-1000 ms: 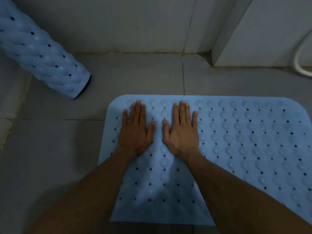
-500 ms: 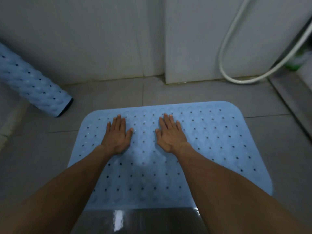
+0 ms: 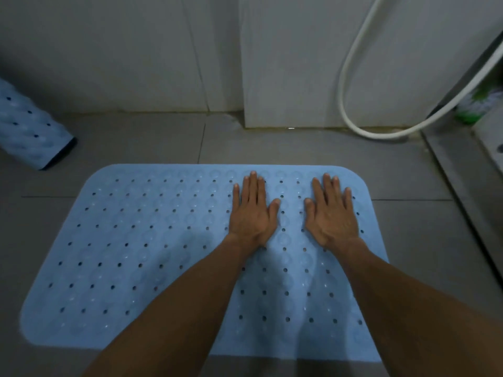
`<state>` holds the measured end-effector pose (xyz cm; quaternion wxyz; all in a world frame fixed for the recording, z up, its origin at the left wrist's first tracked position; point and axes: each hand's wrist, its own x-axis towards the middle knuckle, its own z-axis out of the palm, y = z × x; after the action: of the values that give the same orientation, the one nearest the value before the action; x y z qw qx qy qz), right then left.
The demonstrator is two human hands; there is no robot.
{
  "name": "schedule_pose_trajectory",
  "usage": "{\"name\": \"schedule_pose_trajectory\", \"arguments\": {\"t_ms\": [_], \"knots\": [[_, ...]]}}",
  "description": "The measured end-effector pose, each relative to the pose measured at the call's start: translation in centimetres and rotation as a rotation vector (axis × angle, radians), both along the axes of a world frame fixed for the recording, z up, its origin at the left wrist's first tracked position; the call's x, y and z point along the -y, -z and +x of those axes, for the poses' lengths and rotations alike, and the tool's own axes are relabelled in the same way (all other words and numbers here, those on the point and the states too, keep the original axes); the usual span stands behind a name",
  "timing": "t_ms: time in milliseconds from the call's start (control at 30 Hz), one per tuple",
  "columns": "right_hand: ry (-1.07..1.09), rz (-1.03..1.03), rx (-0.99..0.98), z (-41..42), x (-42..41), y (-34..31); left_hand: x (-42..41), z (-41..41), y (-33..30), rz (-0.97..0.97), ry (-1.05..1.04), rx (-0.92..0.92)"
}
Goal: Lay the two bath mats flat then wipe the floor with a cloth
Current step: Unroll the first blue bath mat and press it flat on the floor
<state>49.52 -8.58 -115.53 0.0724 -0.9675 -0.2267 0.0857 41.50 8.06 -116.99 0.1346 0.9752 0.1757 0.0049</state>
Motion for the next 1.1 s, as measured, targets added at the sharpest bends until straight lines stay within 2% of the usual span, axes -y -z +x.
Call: {"name": "schedule_pose_trajectory", "arguments": {"t_ms": [200, 467, 900, 1100], "knots": [[-0.001, 0.021, 0.051, 0.5, 0.2, 1.2, 0.1, 0.1, 0.8, 0.031, -0.019, 0.039], [0.017, 0.019, 0.036, 0.5, -0.1, 0.7, 0.4, 0.3, 0.4, 0.015, -0.035, -0.033], [0.036, 0.026, 0.007, 0.7, -0.2, 0.4, 0.3, 0.8, -0.8, 0.025, -0.016, -0.051], [-0.013, 0.104, 0.126, 0.5, 0.2, 0.2, 0.3, 0.8, -0.8, 0.033, -0.019, -0.073]]}}
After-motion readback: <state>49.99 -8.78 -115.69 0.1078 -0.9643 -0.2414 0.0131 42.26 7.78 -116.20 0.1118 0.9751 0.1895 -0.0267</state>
